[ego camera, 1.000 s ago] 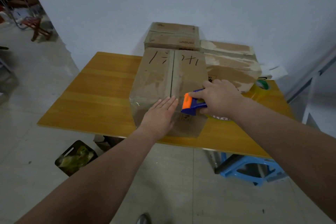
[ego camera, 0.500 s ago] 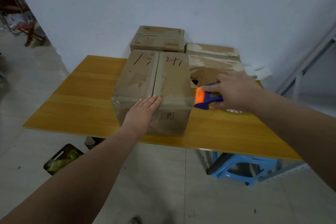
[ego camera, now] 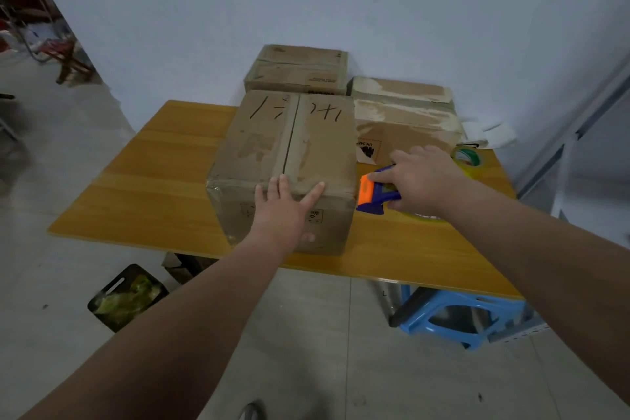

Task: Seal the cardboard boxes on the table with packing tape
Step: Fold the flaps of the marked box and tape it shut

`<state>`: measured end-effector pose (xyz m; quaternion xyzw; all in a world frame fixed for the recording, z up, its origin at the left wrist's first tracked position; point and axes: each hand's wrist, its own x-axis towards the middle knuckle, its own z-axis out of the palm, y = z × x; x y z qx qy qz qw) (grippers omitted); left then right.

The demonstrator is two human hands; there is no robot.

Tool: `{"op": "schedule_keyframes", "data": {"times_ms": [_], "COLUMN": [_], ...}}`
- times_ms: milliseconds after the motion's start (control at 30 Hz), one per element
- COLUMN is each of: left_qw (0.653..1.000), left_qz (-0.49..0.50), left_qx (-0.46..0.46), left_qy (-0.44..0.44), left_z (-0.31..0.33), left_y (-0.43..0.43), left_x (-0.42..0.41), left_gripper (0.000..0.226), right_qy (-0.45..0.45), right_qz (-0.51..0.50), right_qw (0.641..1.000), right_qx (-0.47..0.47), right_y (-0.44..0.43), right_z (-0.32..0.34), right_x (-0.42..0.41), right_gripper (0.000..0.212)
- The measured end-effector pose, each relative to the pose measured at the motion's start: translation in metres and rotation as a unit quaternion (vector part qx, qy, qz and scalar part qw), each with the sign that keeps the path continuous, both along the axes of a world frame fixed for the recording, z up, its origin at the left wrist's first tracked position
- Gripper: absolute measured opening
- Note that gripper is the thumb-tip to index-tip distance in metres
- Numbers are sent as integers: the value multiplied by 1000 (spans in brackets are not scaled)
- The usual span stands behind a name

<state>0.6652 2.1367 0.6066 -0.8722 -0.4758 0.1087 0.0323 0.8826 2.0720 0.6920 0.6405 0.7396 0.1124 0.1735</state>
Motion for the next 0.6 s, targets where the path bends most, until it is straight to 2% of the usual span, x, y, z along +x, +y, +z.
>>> {"op": "schedule_keyframes", "data": {"times_ms": [67,167,300,433,600], "left_qw": [999,998,993,996,998], "left_qz": [7,-2,-83,-79,-60], "left_qx": [8,42,81,11,0], "left_qy": [31,53,2,-37,-3], "left_z": [0,0,-3,-4,-2], "left_y": [-1,-1,-4,-4,-5], "left_x": [10,12,15,24,38], "left_gripper": [103,98,88,89,89], "right_qy": [-3,5,16,29,47], "right_qz": [3,2,-5,-8,-2], "right_qw": [1000,1000,1000,1000,999], "right_qx": [4,9,9,8,10], "right_y": [0,-1,-3,-5,-7], "right_z": [-1,-2,-3,-4,-6], "right_x": [1,3,5,9,15], "right_gripper": [57,58,60,62,64]}}
